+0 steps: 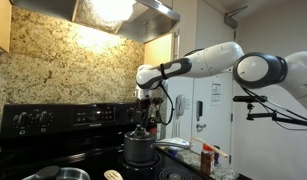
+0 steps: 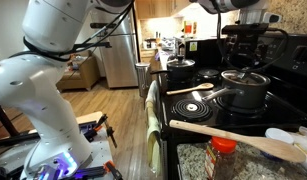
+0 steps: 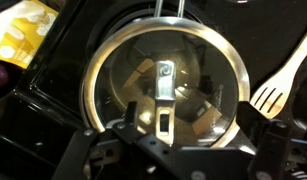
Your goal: Uncover the grey pot and put the lid on the stove, then put the cooking stick from the right in the pot
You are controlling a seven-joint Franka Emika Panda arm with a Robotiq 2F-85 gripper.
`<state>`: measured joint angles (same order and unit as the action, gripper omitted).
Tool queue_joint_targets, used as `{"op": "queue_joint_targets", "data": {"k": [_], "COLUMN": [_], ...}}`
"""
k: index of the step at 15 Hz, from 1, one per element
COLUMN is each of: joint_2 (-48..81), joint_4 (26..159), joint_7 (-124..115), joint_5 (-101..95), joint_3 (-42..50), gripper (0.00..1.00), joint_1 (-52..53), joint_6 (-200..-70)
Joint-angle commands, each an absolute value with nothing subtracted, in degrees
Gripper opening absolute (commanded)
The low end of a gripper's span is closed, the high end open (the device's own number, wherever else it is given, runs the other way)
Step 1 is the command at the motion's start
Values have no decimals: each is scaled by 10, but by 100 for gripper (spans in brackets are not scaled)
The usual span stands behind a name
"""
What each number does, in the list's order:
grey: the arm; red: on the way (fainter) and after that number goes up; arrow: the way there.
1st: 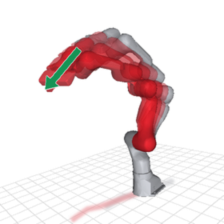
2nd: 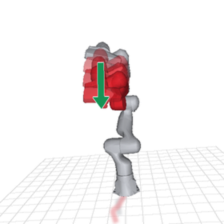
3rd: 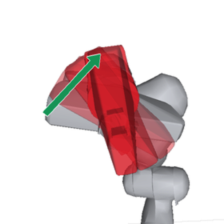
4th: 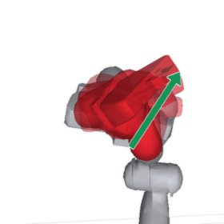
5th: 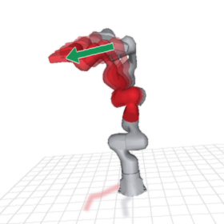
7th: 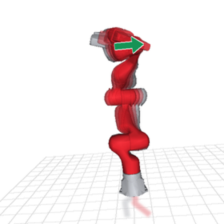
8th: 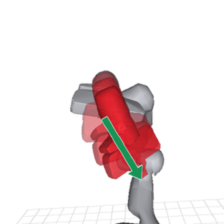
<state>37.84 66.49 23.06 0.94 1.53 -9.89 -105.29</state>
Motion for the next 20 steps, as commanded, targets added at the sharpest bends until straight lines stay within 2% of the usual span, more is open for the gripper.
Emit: {"op": "queue_joint_targets", "data": {"k": [1,2,3,5,13,15,17,20], "joint_2": [407,411,414,419,427,422,414,399], "joint_4": [617,611,607,598,583,585,592,614], "joint_7": [251,250,249,250,249,243,238,232], "joint_5": [24,23,24,25,39,38,42,41], "joint_3": [1,0,-1,-4,-9,-7,-6,-1], "gripper": [100,100,75,67,13,8,12,12], "joint_1": [-118,-119,-121,-125,-133,-134,-138,-137], "joint_6": [-1032,-1032,-1032,-1030,-1026,-1025,-1021,-1022]}}
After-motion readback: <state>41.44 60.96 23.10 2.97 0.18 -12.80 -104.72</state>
